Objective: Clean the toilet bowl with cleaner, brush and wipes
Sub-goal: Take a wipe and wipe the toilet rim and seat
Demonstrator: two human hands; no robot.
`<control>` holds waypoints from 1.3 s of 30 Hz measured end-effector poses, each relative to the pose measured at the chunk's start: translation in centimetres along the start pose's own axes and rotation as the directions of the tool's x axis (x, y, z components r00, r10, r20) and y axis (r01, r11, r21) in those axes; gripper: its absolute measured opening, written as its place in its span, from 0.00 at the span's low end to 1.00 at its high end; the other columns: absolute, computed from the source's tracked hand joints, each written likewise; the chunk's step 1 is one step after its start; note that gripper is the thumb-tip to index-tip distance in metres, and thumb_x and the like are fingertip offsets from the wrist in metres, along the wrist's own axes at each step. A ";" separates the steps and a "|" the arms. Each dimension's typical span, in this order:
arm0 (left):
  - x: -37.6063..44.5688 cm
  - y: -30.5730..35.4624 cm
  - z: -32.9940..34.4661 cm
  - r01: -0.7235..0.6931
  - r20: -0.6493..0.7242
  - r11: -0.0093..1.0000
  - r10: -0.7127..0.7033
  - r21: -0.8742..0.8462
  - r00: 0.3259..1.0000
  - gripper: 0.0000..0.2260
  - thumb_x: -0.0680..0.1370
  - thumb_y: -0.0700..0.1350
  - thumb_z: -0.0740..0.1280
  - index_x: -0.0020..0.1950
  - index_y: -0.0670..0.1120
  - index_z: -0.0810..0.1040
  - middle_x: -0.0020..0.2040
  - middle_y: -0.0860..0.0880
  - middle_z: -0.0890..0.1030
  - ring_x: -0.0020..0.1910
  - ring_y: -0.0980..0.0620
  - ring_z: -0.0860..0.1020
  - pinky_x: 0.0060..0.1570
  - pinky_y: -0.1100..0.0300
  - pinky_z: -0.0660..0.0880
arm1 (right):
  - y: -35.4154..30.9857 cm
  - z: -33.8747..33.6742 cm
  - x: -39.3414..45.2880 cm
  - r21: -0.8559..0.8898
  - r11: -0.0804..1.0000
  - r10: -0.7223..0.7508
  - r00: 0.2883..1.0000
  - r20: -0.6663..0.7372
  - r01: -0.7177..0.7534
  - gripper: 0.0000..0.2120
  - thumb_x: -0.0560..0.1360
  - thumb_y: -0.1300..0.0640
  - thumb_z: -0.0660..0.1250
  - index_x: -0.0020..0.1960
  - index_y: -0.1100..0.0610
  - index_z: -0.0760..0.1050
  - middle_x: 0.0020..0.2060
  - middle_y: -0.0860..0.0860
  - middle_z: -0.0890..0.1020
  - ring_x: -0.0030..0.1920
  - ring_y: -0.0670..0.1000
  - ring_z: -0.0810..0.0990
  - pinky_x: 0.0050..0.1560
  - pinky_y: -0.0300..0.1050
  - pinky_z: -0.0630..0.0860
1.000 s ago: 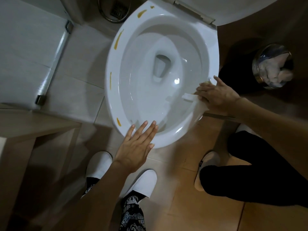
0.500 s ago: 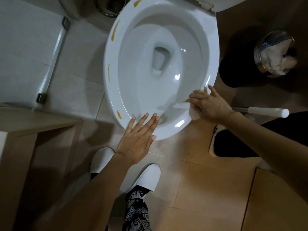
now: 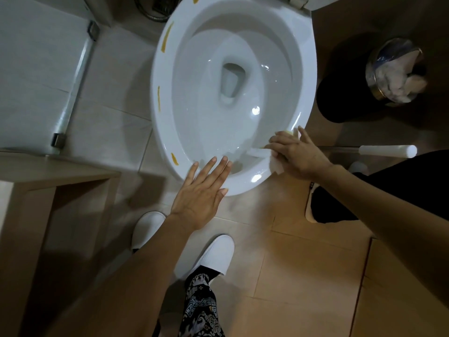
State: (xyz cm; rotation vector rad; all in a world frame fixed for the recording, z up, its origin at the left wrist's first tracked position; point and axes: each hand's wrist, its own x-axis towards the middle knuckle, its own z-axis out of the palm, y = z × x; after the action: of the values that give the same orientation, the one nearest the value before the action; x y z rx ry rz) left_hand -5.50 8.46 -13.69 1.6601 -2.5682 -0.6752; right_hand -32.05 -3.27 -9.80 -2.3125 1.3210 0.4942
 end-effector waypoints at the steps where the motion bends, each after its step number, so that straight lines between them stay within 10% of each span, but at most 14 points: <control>1: 0.0 0.0 0.0 0.002 -0.010 1.000 -0.002 0.001 1.000 0.25 0.82 0.52 0.46 0.78 0.46 0.54 0.78 0.50 0.56 0.76 0.50 0.56 0.72 0.47 0.51 | 0.6 -0.2 0.3 -0.021 1.000 0.010 1.000 -0.007 -0.010 0.16 0.81 0.55 0.56 0.67 0.52 0.72 0.66 0.48 0.72 0.74 0.51 0.62 0.73 0.62 0.46; 39: -2.8 -0.9 0.5 0.123 -0.050 0.992 -0.122 0.018 0.991 0.26 0.82 0.50 0.49 0.78 0.43 0.50 0.78 0.48 0.53 0.76 0.51 0.53 0.74 0.52 0.47 | -9.0 2.8 -1.6 0.046 0.999 0.023 0.996 -0.086 -0.019 0.18 0.78 0.57 0.59 0.67 0.54 0.74 0.58 0.50 0.79 0.66 0.54 0.73 0.73 0.64 0.44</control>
State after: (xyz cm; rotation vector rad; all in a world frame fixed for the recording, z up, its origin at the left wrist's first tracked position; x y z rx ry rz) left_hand -3.62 10.78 -13.84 1.8291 -2.4653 -0.6073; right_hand -25.21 3.47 -9.68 -2.3083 1.3832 0.3709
